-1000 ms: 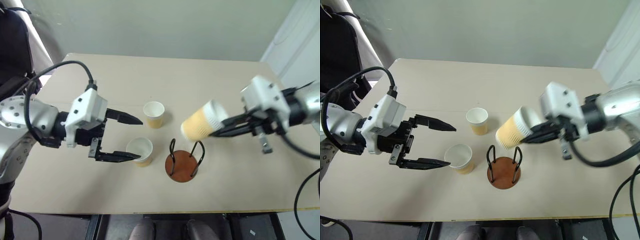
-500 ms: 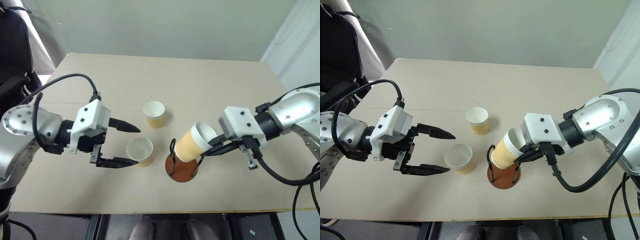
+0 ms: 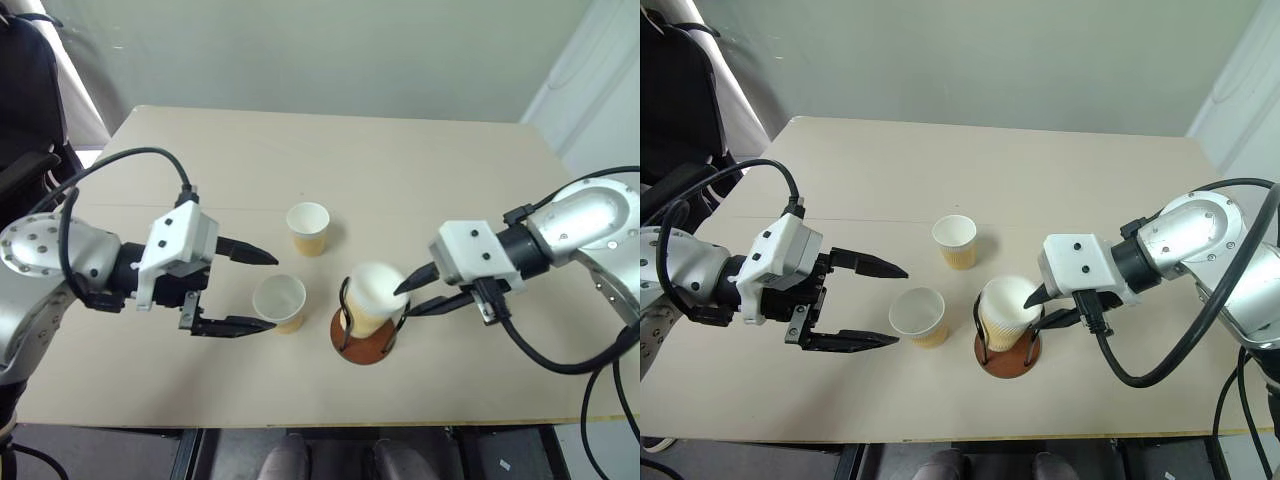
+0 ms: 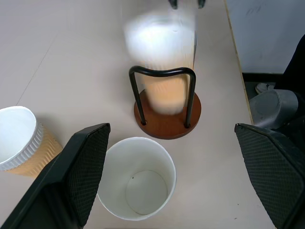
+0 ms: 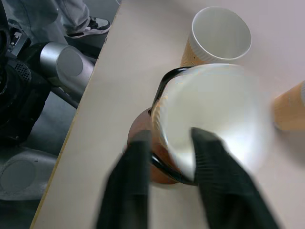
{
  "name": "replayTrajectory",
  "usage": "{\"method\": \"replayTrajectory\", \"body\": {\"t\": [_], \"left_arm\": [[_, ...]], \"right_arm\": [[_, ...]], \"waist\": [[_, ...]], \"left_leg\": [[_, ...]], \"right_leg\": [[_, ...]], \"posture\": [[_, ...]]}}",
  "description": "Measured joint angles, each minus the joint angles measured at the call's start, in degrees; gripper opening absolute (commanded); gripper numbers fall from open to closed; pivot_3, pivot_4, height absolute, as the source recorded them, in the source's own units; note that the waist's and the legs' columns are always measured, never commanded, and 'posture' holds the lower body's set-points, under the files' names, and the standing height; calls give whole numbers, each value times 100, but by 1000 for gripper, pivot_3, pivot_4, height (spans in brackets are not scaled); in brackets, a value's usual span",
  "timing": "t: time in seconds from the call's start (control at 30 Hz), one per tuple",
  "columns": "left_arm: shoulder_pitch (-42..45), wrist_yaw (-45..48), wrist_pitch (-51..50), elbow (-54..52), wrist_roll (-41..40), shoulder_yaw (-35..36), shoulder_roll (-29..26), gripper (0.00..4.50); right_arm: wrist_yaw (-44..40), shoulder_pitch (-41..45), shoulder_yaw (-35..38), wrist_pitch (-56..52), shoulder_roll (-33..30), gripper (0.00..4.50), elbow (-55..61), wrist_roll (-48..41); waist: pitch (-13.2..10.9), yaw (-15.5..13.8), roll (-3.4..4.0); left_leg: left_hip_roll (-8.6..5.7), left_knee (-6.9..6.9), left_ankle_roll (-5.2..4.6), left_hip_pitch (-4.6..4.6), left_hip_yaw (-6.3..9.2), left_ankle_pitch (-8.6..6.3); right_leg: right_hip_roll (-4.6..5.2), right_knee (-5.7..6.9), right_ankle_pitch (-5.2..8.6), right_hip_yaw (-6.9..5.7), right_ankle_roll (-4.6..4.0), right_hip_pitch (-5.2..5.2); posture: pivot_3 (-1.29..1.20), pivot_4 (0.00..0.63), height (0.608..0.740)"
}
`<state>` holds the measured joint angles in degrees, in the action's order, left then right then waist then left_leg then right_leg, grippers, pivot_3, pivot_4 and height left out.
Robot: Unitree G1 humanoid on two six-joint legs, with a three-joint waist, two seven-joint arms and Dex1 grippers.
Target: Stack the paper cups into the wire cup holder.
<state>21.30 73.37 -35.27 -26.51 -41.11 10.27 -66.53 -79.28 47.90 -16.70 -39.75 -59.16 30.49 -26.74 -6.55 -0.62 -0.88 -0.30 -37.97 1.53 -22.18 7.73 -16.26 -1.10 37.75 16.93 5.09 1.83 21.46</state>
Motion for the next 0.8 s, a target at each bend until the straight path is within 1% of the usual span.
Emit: {"method": "replayTrajectory", "body": {"t": [0.17, 0.2, 0.27, 0.3, 0.4, 0.47, 0.57, 0.6, 0.67, 0.8], "left_arm": [[4, 13, 3, 14, 10, 0, -5, 4500], [7, 20, 8, 23, 19, -1, -6, 4500], [12, 42, 36, 26, 53, -14, -23, 4500], [16, 77, 63, 30, 108, -41, -56, 4500], [5, 215, 313, 48, 563, -381, -260, 4500], [-52, 332, 607, 141, 971, -680, -324, 4500], [86, 408, 850, 371, 1359, -1053, -254, 4500], [129, 414, 908, 425, 1451, -1163, -212, 4500], [219, 455, 988, 437, 1549, -1327, -108, 4500], [336, 643, 1031, 436, 1539, -1454, 95, 4500]], "right_arm": [[8, -1, 4, -17, 19, 4208, -31, 3], [14, -16, 27, -35, 3, 4468, -91, -1], [23, -204, 283, -133, -84, 4468, -328, -88], [17, -347, 563, -248, -116, 4468, -533, -266], [-12, -889, 1750, -770, -148, 4468, -1380, -1023], [-220, -1711, 2778, -912, -236, 4468, -1954, -1426], [-364, -2987, 3816, -921, -248, 4468, -2207, -1611], [-312, -3257, 4015, -934, -217, 4468, -2239, -1624], [-122, -3472, 4295, -971, -147, 4468, -2071, -1741], [268, -3528, 4446, -1004, -24, 4468, -1476, -2061]], "waist": [[0, 0, 0], [0, -1, 0], [0, -19, -1], [-1, -33, -2], [0, -86, -2], [2, -164, -6], [2, -213, -6], [0, -213, 1], [-3, -165, 9], [-2, -17, 8]], "left_leg": [[0, 1, 0, 0, 0, 0], [0, 1, 0, 0, 0, 0], [0, 0, 0, -3, 1, 0], [-1, -1, 0, -5, 1, 0], [-5, 2, 1, -5, 3, 0], [-4, 9, 2, -6, 5, -1], [-2, 18, 9, -8, 2, -4], [-2, 20, 11, -8, -4, -6], [-2, 35, 10, -6, -16, -6], [3, 35, 10, 2, -16, -6]], "right_leg": [[0, -1, 0, 0, 0, 0], [0, -2, 0, 0, 0, 0], [1, -5, 0, 0, -1, -1], [3, -9, 0, 0, -1, -1], [5, -21, -1, 1, -2, -4], [6, -32, 1, -2, -6, -6], [6, -28, 10, -6, -21, -1], [6, -24, 10, -2, -23, 3], [5, -12, 10, 6, -22, 11], [-4, -10, 10, 6, -22, 8]], "posture": [[0, 150, 740], [0, 150, 740], [0, 150, 740], [0, 150, 740], [0, 150, 740], [0, 150, 740], [0, 150, 740], [0, 150, 740], [0, 150, 740], [0, 150, 740]]}}
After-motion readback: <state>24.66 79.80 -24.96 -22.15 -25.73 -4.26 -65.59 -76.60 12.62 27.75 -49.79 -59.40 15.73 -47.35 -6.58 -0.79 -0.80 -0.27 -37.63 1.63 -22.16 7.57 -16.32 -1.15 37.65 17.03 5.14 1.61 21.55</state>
